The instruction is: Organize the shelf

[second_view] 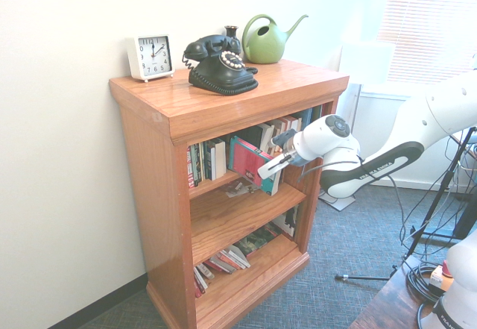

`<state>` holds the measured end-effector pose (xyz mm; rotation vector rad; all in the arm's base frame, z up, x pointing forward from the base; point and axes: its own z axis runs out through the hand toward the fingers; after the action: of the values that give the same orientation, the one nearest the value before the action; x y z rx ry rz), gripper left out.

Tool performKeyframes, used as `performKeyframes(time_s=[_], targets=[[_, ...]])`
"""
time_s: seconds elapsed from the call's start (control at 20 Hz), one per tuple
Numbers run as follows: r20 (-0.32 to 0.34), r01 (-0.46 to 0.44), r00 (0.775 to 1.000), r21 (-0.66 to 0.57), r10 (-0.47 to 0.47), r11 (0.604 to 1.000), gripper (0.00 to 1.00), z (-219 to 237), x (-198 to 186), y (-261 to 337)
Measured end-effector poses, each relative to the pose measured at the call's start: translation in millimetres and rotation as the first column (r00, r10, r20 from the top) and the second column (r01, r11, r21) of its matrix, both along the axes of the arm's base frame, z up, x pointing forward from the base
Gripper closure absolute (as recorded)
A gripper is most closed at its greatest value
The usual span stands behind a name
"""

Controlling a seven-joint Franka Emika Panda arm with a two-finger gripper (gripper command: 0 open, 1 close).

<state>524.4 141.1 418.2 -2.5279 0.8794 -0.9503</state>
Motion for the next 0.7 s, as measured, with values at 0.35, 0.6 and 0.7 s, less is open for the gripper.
performKeyframes(time_s=[0.35,0.6,0.7], targets=[[-0.022,0.028,0.999,0.034,-0.027,0.999,1.00,7.1,24.5,-0.5],[0.005,0.006,1.000,0.021,-0.006,1.000,1.00,15.9,33.9,0.7],[0.018,0.001,1.000,0.005,-0.001,1.000,1.00,17.7,36.0,-0.2]])
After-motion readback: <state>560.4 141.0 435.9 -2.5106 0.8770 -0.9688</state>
